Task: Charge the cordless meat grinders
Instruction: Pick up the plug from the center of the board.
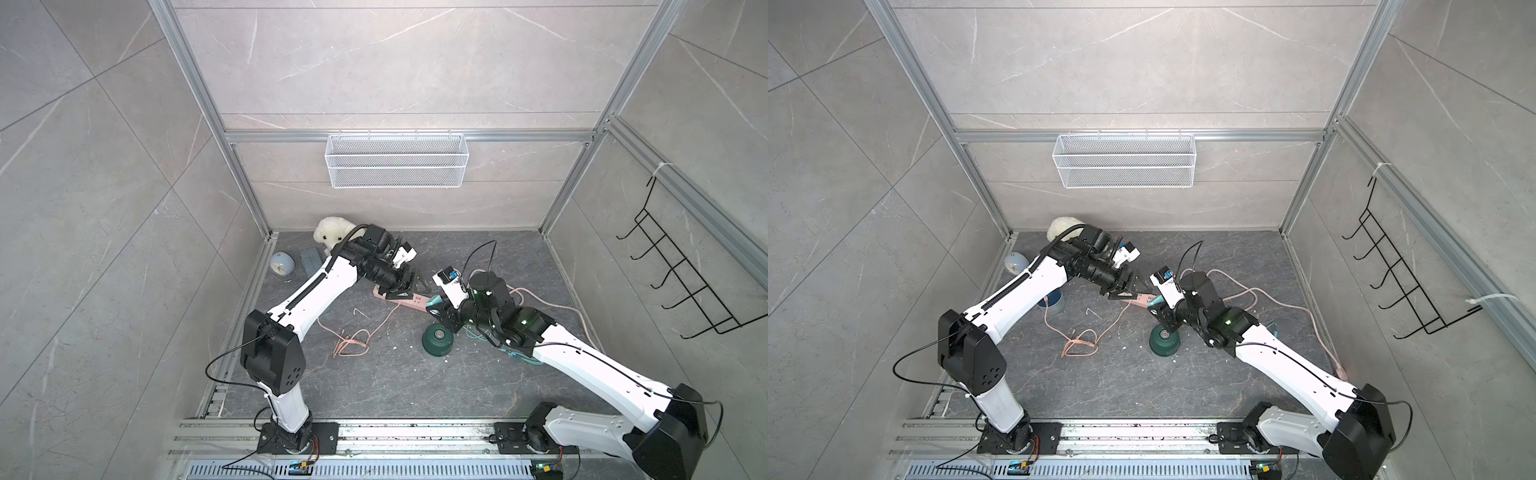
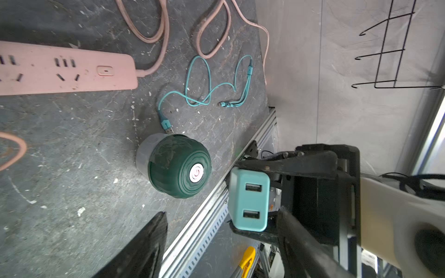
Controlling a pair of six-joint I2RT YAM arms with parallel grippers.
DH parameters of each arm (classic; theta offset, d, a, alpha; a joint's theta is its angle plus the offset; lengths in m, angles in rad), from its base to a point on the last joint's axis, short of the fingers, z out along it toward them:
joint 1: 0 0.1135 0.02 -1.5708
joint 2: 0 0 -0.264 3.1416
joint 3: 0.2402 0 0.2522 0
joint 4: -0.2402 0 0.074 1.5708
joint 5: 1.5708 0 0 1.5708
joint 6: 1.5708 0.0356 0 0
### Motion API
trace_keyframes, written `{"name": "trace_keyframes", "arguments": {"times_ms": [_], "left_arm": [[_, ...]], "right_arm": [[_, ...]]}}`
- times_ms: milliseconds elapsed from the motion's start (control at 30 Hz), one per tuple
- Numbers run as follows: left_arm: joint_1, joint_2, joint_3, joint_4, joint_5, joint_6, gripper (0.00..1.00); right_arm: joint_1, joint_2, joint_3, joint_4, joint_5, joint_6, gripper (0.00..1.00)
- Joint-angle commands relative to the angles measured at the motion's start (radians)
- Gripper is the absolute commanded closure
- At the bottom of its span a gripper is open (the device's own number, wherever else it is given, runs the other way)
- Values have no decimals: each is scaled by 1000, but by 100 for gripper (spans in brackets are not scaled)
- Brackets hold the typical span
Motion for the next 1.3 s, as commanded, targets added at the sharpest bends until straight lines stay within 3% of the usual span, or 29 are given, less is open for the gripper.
{"name": "trace_keyframes", "arguments": {"times_ms": [0, 333, 567, 700, 833, 967, 1033, 1267], "left_arm": [[-1, -16, -3, 15, 124, -9, 27], [-3, 7, -43, 9, 169, 8, 48], [-3, 41, -40, 6, 205, 16, 76], [-2, 52, -32, -1, 205, 23, 86], [26, 75, -4, -26, 87, 14, 94], [59, 131, 73, -88, -137, 10, 95], [57, 168, 126, -117, -239, 45, 95], [31, 280, 268, -145, -308, 281, 95]], "right_arm": [[-15, 37, 59, 59, -91, -39, 73], [-36, 99, 100, 83, -162, -32, 74], [-40, 159, 145, 85, -186, -37, 73], [-64, 165, 144, 90, -196, -26, 70], [-95, 166, 145, 53, -219, -16, 54], [-115, 163, 140, -19, -223, -24, 37], [-120, 162, 137, -48, -219, -24, 36], [-198, 84, 69, -62, -188, 40, 37]]}}
